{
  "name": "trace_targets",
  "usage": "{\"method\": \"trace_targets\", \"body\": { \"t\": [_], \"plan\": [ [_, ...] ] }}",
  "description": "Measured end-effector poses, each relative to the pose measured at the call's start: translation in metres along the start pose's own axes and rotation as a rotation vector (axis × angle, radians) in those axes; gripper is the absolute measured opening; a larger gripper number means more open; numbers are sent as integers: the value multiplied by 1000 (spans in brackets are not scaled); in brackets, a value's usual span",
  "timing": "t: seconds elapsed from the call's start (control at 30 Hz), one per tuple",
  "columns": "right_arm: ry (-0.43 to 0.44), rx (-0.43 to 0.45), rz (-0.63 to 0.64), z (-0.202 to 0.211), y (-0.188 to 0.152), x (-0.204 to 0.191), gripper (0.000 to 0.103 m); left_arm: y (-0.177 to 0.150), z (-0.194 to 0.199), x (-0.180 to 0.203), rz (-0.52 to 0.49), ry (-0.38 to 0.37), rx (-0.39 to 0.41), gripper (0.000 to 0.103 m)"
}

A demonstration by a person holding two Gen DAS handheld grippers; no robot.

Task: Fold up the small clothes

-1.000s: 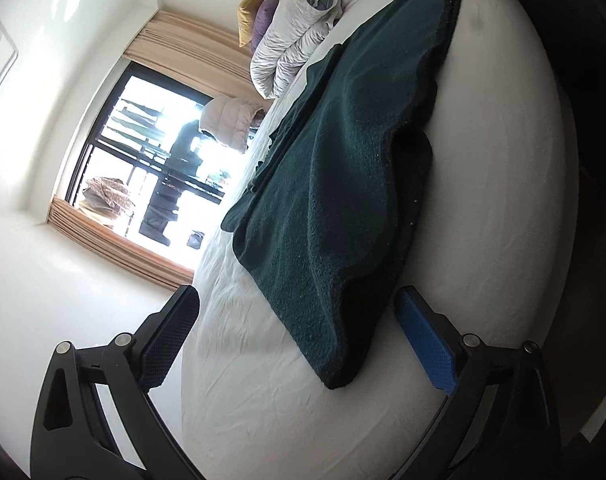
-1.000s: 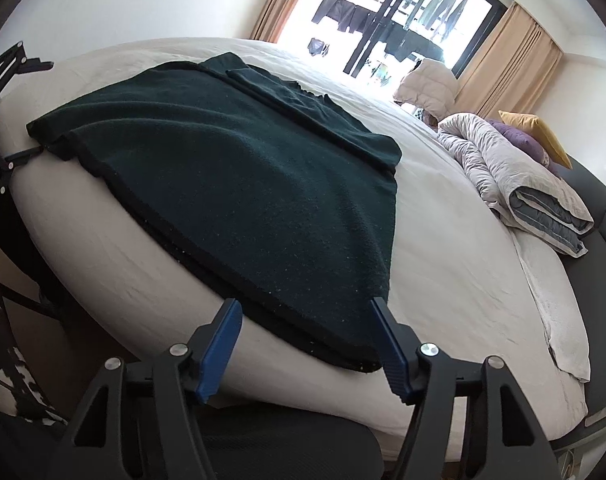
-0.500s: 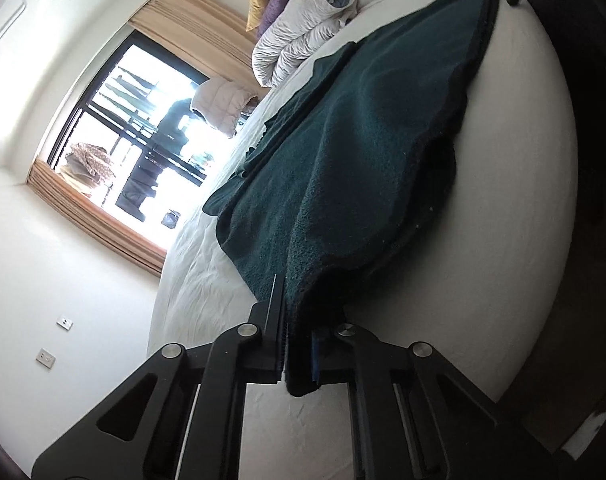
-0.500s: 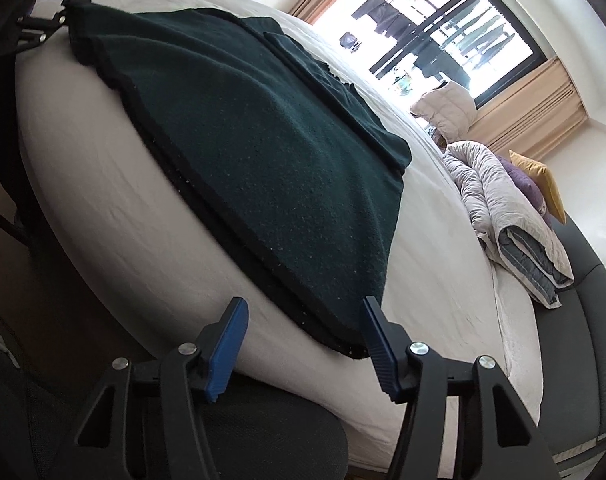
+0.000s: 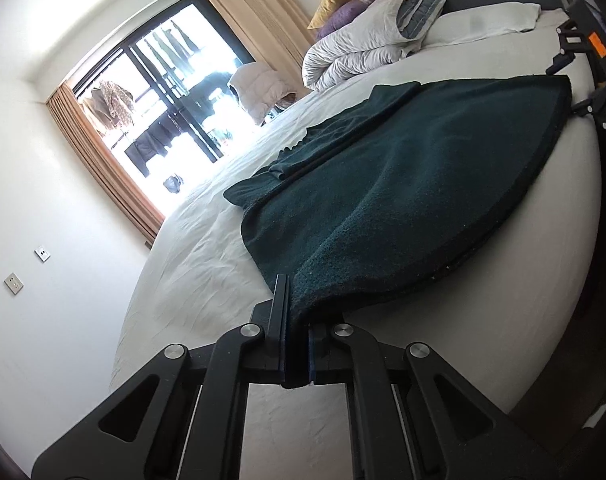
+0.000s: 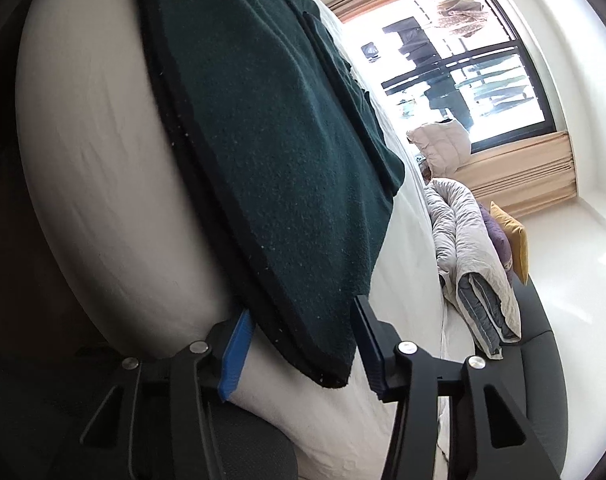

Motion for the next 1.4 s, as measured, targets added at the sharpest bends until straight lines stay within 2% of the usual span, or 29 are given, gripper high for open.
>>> {"method": "trace_targets", "body": {
  "t": [0.1,0.13,0.17,0.4,0.57,0.73,0.87,1.03,1.23,1.4],
  "plan": [
    [29,-8,-22,-3,1,0,26,-1,0,-1,11,-2,-4,6],
    [32,-15,-35,-4,0,0,13,-1,0,-1,14,-1,-6,6],
    [32,-25,-51,-5,-1,1,4,-2,0,-1,17,-2,-8,6],
    [33,63,-231,18,8,36,4,6,-1,-13,91,-8,-5,6],
    [28,140,-347,30,26,82,4,29,-4,-41,231,-23,2,6],
    [12,182,-406,17,53,135,4,61,-28,-74,345,-32,-2,6],
    [21,193,-455,-10,79,180,4,87,-70,-103,384,-12,-28,6],
    [61,181,-514,-65,115,233,4,120,-149,-128,407,-18,-91,6],
    [117,97,-511,-152,154,272,4,144,-252,-137,423,-54,-197,6],
    [178,34,-526,-221,177,294,4,145,-336,-142,390,-47,-280,6]
  ]
}}
Point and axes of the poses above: each gripper's, at about its wrist camera, not at the fingertips, and z roughly against the way its jaws point, x to its right, y to its top, the point moved 9 cm from there along -z, roughly the way its jaws point, and after that the axes turned 9 degrees about y, right-handed, at the moved point
